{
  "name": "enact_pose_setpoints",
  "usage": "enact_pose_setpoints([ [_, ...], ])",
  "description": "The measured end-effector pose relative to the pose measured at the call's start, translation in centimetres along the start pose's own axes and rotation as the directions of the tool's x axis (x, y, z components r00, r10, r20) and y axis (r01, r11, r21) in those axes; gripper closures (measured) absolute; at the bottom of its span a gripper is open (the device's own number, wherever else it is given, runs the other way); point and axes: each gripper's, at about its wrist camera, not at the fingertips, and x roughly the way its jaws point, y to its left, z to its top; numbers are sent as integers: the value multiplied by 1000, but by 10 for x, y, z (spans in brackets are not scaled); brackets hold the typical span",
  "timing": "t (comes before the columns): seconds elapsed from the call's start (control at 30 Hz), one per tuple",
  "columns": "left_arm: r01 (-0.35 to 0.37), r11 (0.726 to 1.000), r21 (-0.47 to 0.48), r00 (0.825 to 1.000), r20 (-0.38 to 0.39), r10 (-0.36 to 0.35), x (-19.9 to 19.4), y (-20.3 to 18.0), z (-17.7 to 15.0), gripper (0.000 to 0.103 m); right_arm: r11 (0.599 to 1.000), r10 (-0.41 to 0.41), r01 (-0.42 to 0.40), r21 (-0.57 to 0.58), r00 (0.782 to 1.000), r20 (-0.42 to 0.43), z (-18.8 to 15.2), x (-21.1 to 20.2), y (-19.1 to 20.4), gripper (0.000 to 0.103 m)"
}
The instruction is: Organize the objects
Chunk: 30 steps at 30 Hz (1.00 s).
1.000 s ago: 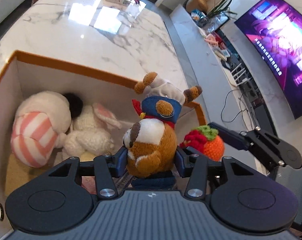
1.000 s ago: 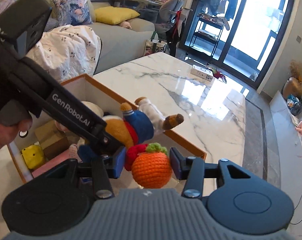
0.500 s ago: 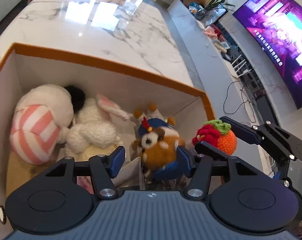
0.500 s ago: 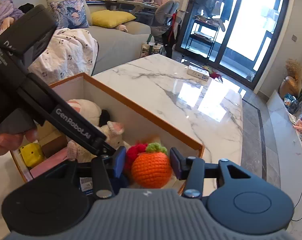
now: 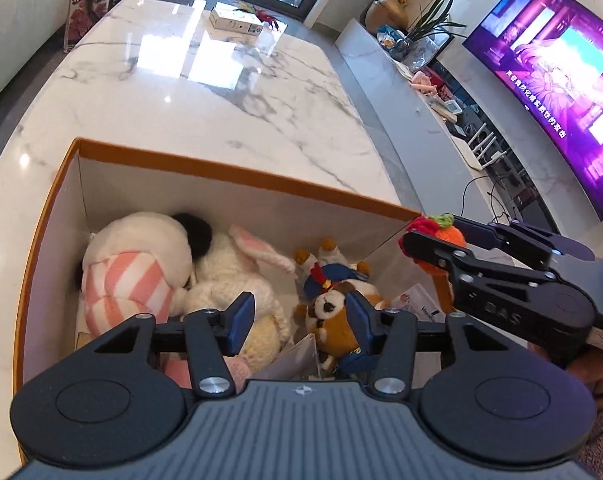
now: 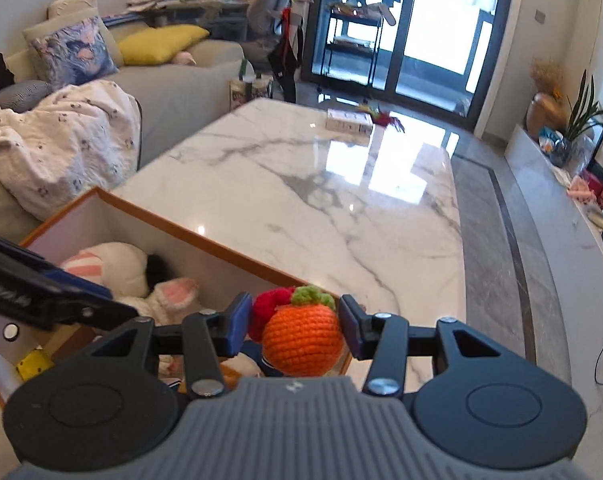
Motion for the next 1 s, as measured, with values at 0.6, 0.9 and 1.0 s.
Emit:
enact_pose_setpoints([
  [0.6,-41,996,74,998,59,37,-28,-16,-15,45,997,-35,35,70,999,1,4,-16,-3,45],
  [0.9,-145,972,185,967,236,99,-92,-49,-33,43,992,-45,34,122,995,88,0,-100,23,30],
  [1.0,-188,962,200,948,294,125,-114,-59,-41,37,989,-51,32,145,991,127,-6,-134,33,28],
])
